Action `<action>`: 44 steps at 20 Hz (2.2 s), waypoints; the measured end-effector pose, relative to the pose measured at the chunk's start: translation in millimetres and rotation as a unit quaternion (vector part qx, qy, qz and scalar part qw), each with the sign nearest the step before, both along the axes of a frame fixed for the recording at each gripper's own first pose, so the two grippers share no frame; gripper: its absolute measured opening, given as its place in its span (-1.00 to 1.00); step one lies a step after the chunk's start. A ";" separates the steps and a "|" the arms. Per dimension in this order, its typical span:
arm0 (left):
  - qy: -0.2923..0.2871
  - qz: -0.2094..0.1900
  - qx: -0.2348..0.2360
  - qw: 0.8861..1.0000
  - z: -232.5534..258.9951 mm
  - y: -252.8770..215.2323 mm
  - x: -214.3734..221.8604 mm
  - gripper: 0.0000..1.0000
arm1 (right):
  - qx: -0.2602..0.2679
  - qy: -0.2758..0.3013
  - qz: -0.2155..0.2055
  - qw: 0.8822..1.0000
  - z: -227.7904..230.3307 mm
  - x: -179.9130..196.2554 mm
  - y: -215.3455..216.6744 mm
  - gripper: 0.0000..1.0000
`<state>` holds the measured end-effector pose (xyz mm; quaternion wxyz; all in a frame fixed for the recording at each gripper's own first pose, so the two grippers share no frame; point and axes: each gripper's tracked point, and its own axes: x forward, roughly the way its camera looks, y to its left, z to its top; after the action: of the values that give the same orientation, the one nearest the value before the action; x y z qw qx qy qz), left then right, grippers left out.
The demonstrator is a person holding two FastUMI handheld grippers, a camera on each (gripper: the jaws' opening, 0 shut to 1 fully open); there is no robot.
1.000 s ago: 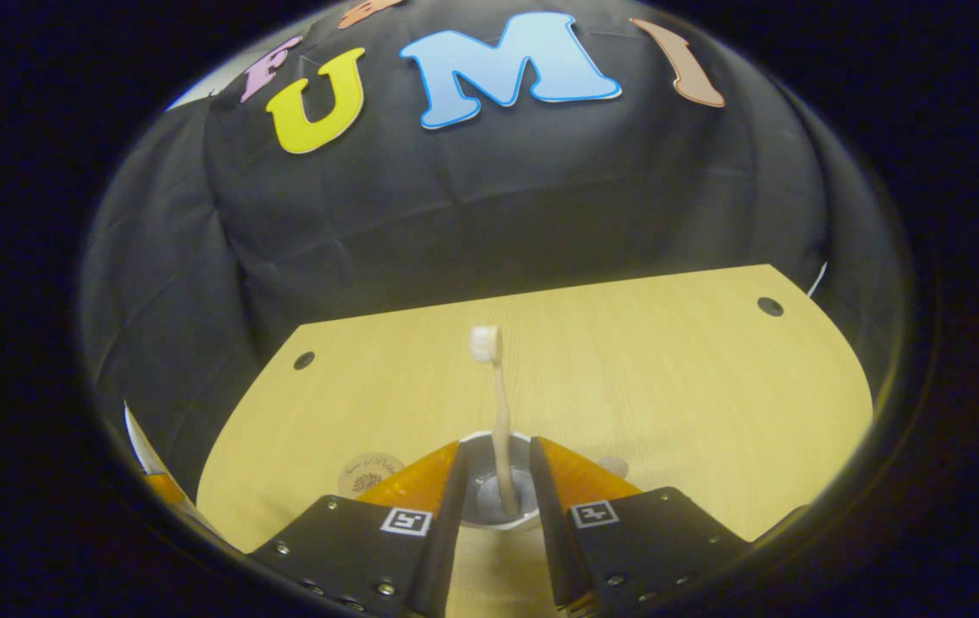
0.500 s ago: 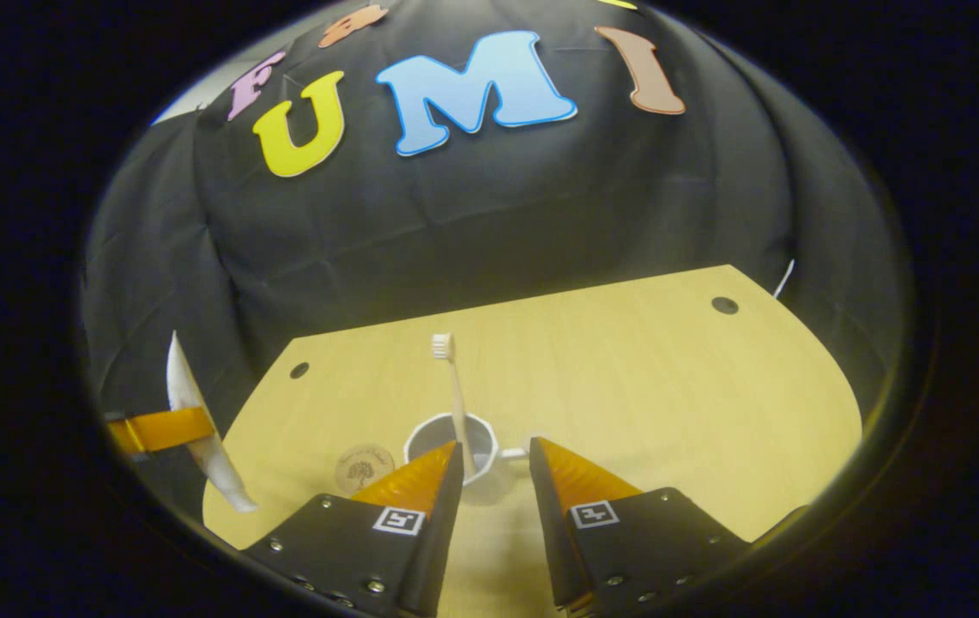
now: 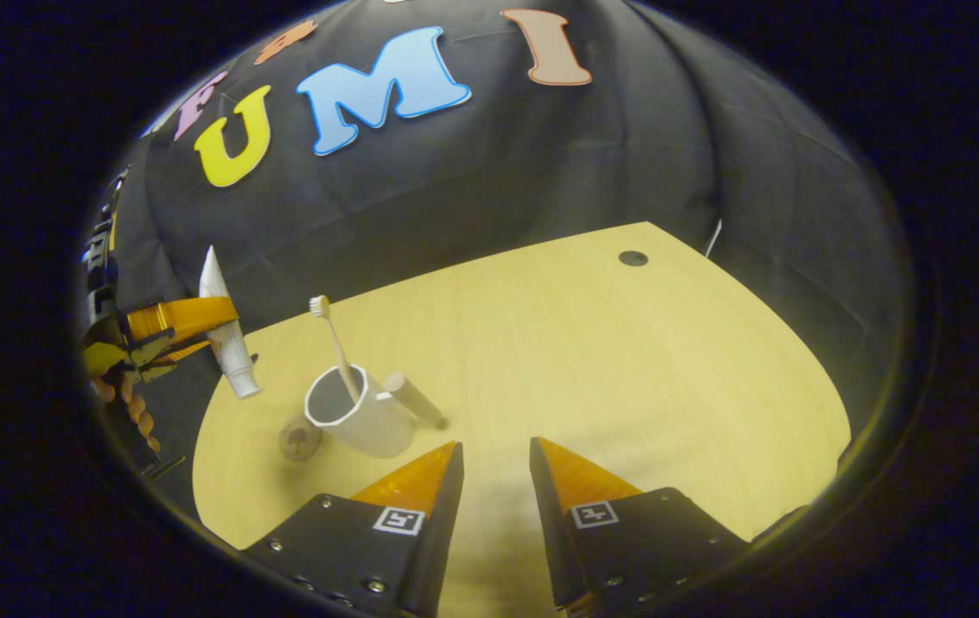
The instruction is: Put the toothbrush and toothpaste on the desktop into the cup, then pick up the cup and place it on the coaster on the desktop.
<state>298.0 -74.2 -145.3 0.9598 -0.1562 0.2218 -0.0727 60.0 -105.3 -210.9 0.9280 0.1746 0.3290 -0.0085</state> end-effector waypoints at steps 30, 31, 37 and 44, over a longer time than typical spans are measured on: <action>-0.002 0.035 0.096 0.995 -65.3 -64.1 -0.5 0.84 | 0.005 0.046 -0.026 0.999 -29.3 -10.2 -63.1 -0.07; -0.004 0.037 0.097 0.995 -61.1 -62.4 -2.6 0.86 | 0.005 0.044 -0.022 0.999 -27.7 -7.4 -61.2 -0.07; -0.008 0.046 0.089 0.995 -38.2 -48.0 -29.8 0.86 | -0.005 0.036 0.042 0.998 -15.9 4.0 -37.5 -0.07; 0.010 0.058 0.100 0.993 -32.3 -5.6 -79.8 0.87 | -0.064 0.030 0.230 0.971 -2.8 27.6 17.4 -0.06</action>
<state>218.2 -79.8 -177.6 0.9709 -0.0728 0.2282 0.0072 87.6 -87.9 -213.6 0.9042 0.0344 0.3865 0.1788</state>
